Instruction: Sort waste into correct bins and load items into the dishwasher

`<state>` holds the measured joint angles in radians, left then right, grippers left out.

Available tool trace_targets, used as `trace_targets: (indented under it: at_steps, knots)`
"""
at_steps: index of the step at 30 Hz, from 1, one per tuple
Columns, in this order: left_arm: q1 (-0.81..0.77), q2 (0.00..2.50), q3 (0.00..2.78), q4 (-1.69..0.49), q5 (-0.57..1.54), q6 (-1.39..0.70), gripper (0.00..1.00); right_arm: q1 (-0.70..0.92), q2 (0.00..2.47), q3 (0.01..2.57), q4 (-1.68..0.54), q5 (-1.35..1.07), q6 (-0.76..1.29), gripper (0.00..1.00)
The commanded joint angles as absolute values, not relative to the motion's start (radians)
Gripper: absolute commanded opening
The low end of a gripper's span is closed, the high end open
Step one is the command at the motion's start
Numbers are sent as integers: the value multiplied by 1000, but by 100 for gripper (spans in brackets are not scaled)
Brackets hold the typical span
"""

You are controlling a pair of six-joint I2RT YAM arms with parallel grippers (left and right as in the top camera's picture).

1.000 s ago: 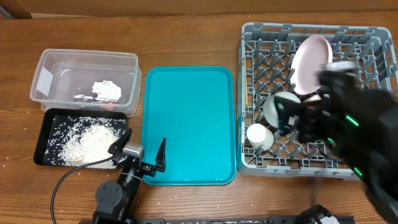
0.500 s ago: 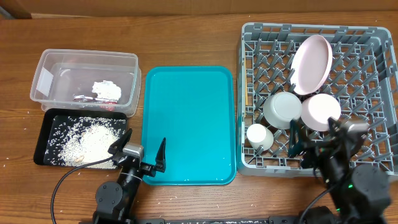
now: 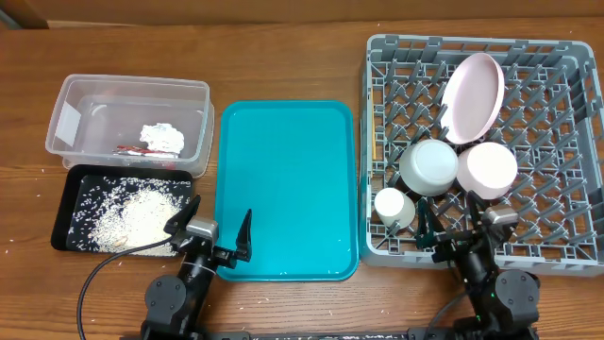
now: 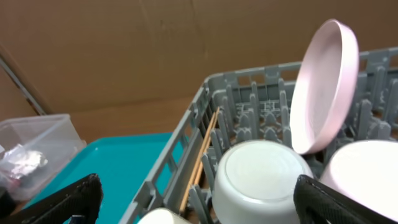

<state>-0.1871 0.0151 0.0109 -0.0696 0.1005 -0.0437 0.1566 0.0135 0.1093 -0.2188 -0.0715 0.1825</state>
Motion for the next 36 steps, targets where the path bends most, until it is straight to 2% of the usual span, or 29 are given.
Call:
trace_targets:
  at_steps: [1,36]
  knots:
    - [-177,6,5,-70,94,-22,100,149,3,12,-82,-73,183,100]
    - [-177,6,5,-70,94,-22,100,150,3,8,-76,-69,182,100]
